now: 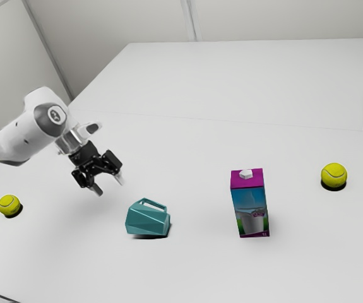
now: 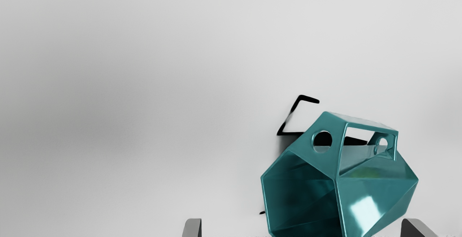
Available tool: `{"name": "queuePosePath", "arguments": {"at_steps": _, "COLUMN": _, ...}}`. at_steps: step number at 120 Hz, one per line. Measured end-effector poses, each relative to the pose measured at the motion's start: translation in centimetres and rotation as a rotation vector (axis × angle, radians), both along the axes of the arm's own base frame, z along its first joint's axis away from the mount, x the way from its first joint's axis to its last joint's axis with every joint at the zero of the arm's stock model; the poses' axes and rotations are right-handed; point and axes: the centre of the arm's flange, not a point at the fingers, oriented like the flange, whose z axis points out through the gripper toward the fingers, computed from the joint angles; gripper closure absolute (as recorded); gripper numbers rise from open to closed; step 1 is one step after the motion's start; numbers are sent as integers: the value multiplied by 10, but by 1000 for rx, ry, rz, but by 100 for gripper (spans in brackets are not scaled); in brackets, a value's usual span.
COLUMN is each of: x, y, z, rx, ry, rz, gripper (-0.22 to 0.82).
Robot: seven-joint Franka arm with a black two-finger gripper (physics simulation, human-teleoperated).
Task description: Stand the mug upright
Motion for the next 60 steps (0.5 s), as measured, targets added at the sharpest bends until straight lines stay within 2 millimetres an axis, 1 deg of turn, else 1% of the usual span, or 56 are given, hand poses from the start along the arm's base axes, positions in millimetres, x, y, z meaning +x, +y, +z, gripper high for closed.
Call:
{"name": "queuePosePath", "arguments": {"at_steps": 11, "x": 3, "y": -26, "z": -15, "rx": -36, "ry": 20, "rz": -29, "gripper": 0}}
{"name": "queuePosePath", "arguments": {"at_steps": 18, "x": 3, "y": -36, "z": -21, "rx": -53, "ry": 27, "rz": -41, "gripper": 0}}
{"name": "queuePosePath", "arguments": {"at_steps": 24, "x": 3, "y": -38, "z": -26, "rx": -65, "ry": 32, "rz": -41, "gripper": 0}}
{"name": "queuePosePath", "arguments": {"at_steps": 39, "x": 2, "y": -33, "z": -32, "rx": -84, "ry": 34, "rz": -29, "gripper": 0}}
{"name": "queuePosePath", "arguments": {"at_steps": 52, "x": 3, "y": -42, "z": -37, "rx": -108, "ry": 32, "rz": -44, "gripper": 0}}
{"name": "queuePosePath", "arguments": {"at_steps": 60, "x": 0, "y": -47, "z": -43, "rx": -127, "ry": 37, "rz": -45, "gripper": 0}}
